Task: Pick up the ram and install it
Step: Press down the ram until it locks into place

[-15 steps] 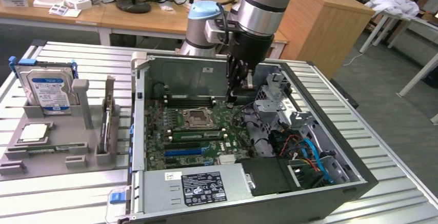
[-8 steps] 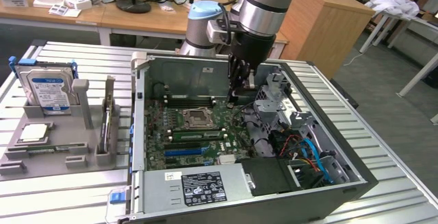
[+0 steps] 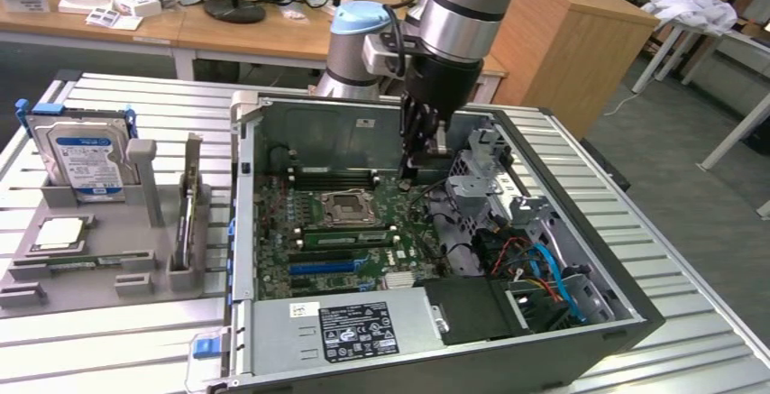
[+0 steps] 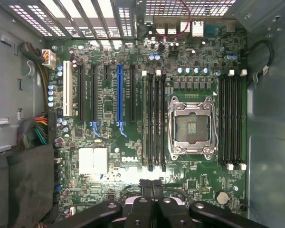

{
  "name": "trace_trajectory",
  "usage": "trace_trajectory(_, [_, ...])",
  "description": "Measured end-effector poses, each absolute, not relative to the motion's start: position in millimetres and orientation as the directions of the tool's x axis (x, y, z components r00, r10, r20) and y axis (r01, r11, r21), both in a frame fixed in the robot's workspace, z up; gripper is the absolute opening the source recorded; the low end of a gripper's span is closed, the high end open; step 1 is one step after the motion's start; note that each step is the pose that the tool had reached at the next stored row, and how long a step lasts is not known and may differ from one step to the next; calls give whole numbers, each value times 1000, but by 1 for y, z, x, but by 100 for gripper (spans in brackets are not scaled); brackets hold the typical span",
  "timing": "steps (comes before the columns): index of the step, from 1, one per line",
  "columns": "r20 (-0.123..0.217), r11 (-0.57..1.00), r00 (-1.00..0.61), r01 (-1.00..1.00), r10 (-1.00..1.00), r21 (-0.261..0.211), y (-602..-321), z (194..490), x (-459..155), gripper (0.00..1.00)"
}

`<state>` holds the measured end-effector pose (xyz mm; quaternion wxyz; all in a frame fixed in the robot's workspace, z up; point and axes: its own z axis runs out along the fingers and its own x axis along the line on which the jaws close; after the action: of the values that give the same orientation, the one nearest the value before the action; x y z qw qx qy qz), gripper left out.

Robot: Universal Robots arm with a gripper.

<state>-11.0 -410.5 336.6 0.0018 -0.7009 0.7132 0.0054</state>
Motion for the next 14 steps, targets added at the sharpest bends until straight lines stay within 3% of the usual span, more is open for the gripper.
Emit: trace_trajectory(14, [-12, 17, -17, -1000, -1000, 5, -406, 329, -11, 11])
